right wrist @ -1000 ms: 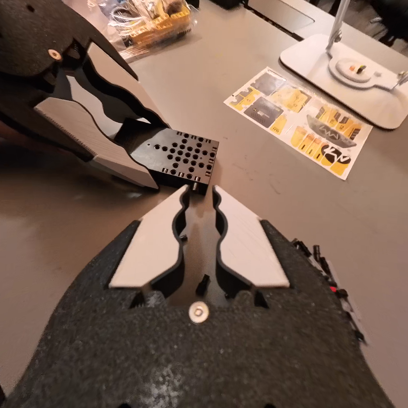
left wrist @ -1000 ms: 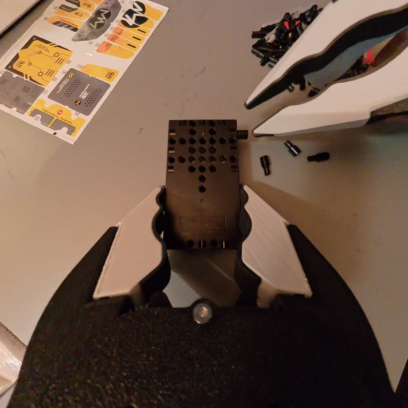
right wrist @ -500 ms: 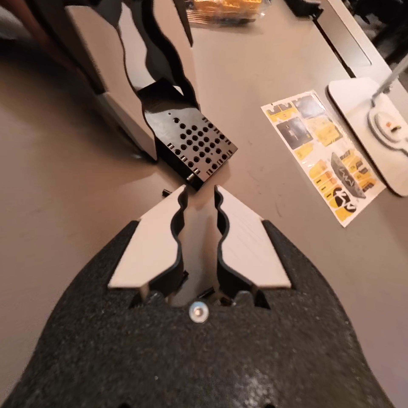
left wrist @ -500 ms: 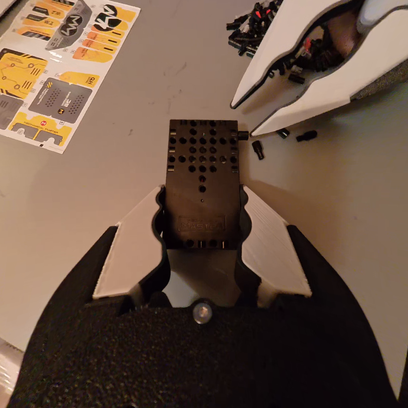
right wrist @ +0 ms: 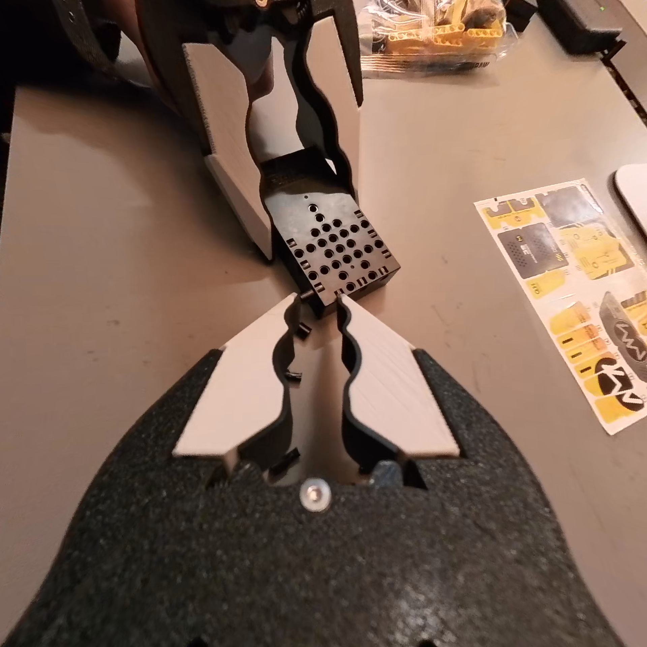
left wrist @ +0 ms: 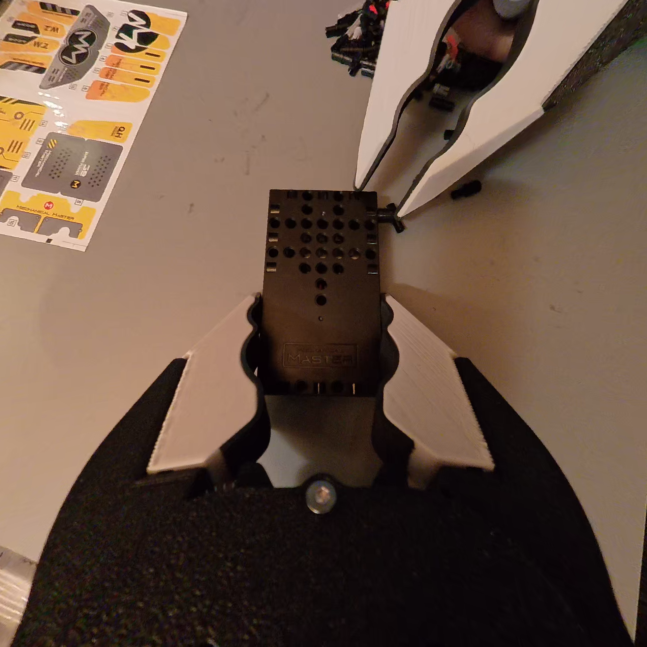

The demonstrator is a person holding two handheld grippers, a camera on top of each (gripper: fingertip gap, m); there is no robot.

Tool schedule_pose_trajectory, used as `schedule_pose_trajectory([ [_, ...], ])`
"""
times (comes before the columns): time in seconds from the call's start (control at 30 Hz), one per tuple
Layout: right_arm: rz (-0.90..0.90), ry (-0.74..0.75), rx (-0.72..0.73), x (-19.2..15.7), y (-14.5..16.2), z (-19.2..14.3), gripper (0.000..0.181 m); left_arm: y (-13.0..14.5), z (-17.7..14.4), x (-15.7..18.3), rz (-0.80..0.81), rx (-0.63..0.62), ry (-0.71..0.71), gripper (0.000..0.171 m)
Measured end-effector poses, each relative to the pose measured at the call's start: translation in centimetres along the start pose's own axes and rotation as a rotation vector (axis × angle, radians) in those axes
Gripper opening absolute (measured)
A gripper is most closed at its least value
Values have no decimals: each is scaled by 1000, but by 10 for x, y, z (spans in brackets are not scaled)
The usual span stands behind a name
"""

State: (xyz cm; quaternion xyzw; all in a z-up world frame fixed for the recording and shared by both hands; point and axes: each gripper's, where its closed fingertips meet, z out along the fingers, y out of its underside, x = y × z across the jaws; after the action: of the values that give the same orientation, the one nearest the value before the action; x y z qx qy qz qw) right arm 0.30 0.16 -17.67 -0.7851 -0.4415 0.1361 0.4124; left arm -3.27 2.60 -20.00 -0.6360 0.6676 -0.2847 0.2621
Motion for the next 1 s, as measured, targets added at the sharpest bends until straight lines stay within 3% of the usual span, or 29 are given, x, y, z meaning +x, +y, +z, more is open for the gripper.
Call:
schedule_pose_trajectory([
  [0.7,-2,21,-5,1,-1,1,18,0,0,-1,-3,0,-2,65],
  [0.87,40,67,32,2,-2,-1,18,0,0,-1,4,0,-10,66],
  [1.0,87,111,178,7,-22,-18,17,0,0,-1,3,0,-10,66],
])
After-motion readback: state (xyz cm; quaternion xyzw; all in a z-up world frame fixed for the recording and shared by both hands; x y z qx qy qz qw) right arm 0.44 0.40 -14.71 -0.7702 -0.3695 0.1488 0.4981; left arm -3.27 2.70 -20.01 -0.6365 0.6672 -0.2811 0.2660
